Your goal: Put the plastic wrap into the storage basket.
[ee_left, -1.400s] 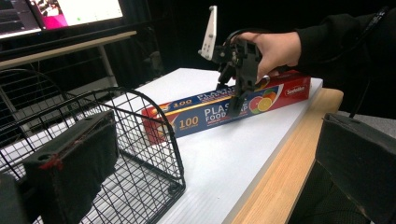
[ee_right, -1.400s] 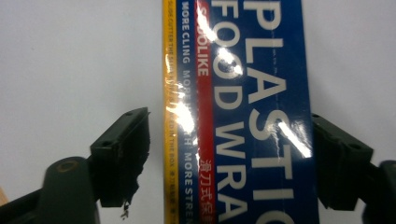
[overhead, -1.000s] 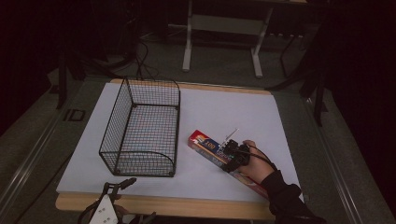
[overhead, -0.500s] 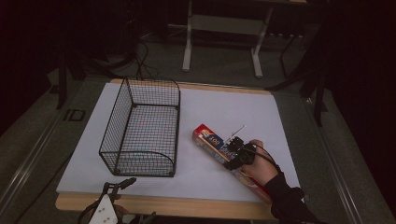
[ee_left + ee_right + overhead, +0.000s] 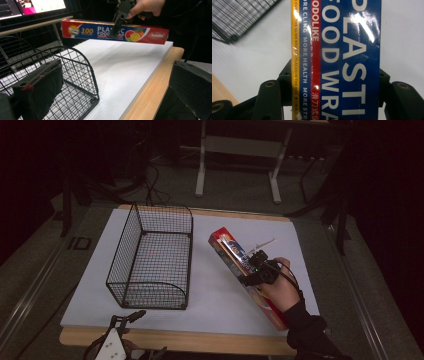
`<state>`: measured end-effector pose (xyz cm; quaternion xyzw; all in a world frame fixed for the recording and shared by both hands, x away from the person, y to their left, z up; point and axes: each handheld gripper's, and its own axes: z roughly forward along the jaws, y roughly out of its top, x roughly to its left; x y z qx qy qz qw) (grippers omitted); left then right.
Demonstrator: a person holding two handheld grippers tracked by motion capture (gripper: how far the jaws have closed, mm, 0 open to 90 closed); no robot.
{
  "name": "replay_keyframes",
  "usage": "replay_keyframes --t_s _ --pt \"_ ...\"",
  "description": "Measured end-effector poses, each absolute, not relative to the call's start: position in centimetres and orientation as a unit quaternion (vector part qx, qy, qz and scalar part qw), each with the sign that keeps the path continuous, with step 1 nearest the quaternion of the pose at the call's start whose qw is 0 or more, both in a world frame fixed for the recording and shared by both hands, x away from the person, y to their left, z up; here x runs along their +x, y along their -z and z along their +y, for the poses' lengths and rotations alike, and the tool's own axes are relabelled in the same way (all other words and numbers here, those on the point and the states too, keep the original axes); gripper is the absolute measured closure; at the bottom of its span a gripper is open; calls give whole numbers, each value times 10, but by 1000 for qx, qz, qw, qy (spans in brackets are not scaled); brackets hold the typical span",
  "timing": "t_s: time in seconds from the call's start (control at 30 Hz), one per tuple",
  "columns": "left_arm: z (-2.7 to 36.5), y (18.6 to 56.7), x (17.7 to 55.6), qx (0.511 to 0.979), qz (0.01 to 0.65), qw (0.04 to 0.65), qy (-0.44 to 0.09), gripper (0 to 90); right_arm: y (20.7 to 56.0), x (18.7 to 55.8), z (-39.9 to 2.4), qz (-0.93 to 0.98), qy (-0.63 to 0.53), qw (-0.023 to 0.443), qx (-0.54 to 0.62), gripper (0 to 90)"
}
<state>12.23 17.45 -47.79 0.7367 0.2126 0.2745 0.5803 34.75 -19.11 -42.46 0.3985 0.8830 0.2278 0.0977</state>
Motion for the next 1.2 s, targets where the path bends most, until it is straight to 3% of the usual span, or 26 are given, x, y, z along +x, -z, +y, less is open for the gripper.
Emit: replay_keyframes --t_s 0.63,1.2 --pt "175 478 122 738 211 581 -271 0 365 361 -130 820 -380 143 404 405" --pt "175 479 122 740 205 581 -269 0 326 371 -39 794 -442 178 377 404"
